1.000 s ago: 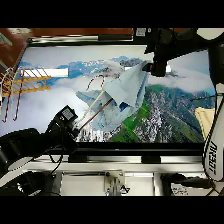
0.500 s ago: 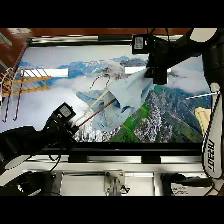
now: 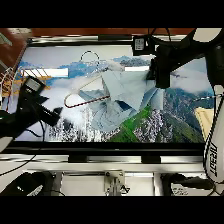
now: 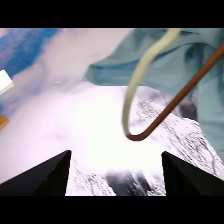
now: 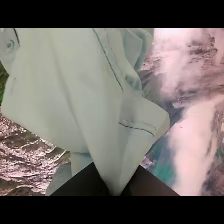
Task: Fold the shirts.
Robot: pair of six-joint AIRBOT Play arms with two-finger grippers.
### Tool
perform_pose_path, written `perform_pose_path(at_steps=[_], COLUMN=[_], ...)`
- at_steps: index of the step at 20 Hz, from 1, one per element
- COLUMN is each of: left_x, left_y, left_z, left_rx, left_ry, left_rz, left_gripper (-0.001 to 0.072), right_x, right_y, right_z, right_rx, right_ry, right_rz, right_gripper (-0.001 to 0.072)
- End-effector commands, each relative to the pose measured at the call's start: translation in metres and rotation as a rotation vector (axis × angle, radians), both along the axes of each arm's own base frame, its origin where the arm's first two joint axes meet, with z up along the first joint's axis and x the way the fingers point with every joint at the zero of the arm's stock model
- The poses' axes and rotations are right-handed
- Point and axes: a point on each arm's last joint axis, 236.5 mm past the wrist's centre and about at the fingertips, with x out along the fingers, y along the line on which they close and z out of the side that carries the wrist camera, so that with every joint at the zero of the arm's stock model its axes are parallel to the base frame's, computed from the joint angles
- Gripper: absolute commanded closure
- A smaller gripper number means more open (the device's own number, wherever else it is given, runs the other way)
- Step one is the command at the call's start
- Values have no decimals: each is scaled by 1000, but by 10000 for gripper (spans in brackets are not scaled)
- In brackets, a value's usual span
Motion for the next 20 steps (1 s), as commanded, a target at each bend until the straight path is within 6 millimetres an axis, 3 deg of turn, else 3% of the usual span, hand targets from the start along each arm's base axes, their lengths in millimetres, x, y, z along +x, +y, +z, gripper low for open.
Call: perform_pose_path(at_steps=[1, 4, 6, 7, 8, 10, 12, 13, 14, 15, 17, 20], left_x=[22, 25, 18, 12, 4, -6, -14, -20, -23, -21, -12, 4], left_y=[49, 93, 125, 134, 135, 112, 65, 31, 4, -17, -35, -56], left_z=[45, 98, 124, 122, 107, 62, 10, -12, -25, -33, -46, -66], left_rx=[-5, -123, -346, -486, -596, -757, -941, -1050, -1159, -1278, -1401, -1402], left_ry=[-102, -198, -240, -214, -141, 25, 226, 349, 440, 499, 533, 568], left_rz=[149, 324, 521, 612, 674, 683, 630, 567, 515, 481, 468, 465], left_gripper=[30, 41, 46, 79, 178, 178, 164, 149, 92, 88, 89, 91], right_x=[-5, -12, -18, -21, -26, -34, -40, -41, -42, -43, -44, -44], right_y=[-3, -4, -5, -4, -1, 3, 3, 3, 4, 5, 7, 7], right_z=[12, 25, 38, 45, 52, 63, 70, 73, 74, 74, 75, 75], right_rx=[15, 52, 98, 130, 166, 215, 241, 247, 252, 260, 275, 277], right_ry=[-13, -14, -8, -2, 9, 20, 24, 20, 21, 28, 41, 44], right_rz=[-39, -107, -194, -238, -268, -304, -332, -332, -332, -334, -346, -351], right_gripper=[645, 645, 645, 645, 645, 646, 646, 646, 646, 646, 646, 646])
